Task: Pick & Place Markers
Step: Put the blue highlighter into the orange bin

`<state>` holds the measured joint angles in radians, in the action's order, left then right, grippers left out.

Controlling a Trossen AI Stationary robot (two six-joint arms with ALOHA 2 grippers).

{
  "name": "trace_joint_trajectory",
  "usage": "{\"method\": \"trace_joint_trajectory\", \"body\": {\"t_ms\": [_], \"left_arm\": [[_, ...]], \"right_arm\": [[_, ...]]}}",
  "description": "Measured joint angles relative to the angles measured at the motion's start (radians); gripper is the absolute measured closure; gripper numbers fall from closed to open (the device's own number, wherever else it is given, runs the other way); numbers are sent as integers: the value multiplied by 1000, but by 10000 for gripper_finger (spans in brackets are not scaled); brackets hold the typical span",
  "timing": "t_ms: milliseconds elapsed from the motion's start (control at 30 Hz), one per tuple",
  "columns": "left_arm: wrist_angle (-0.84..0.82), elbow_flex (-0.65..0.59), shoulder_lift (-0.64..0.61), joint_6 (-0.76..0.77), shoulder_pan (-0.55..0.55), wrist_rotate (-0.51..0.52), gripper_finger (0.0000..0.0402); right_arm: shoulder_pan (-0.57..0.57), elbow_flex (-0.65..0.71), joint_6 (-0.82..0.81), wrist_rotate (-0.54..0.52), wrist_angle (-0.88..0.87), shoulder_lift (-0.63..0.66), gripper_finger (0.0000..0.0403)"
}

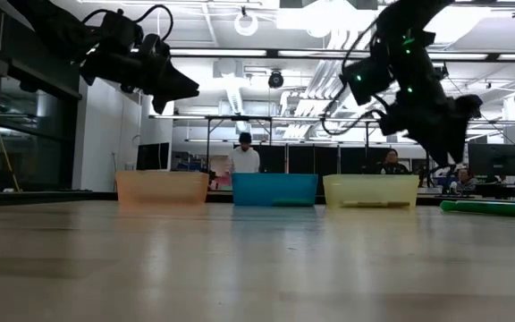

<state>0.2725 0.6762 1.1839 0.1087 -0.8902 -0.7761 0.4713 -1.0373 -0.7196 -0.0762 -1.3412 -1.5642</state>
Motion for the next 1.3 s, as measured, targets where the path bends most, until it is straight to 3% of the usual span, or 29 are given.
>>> {"method": "trace_joint_trajectory", "body": {"t_ms": [133,333,967,1300], "left_arm": [[-18,0,0,0,0,-12,302],[-41,0,0,-7,0,-22,302],[-104,0,0,-41,0,-29,302],[-115,0,0,-53,0,-28,302]], "right_arm": [[12,71,2,-13,27,0,203],[65,158,21,34,111,0,197],[254,169,189,16,176,0,203],[319,169,144,-101,168,0,203]]}}
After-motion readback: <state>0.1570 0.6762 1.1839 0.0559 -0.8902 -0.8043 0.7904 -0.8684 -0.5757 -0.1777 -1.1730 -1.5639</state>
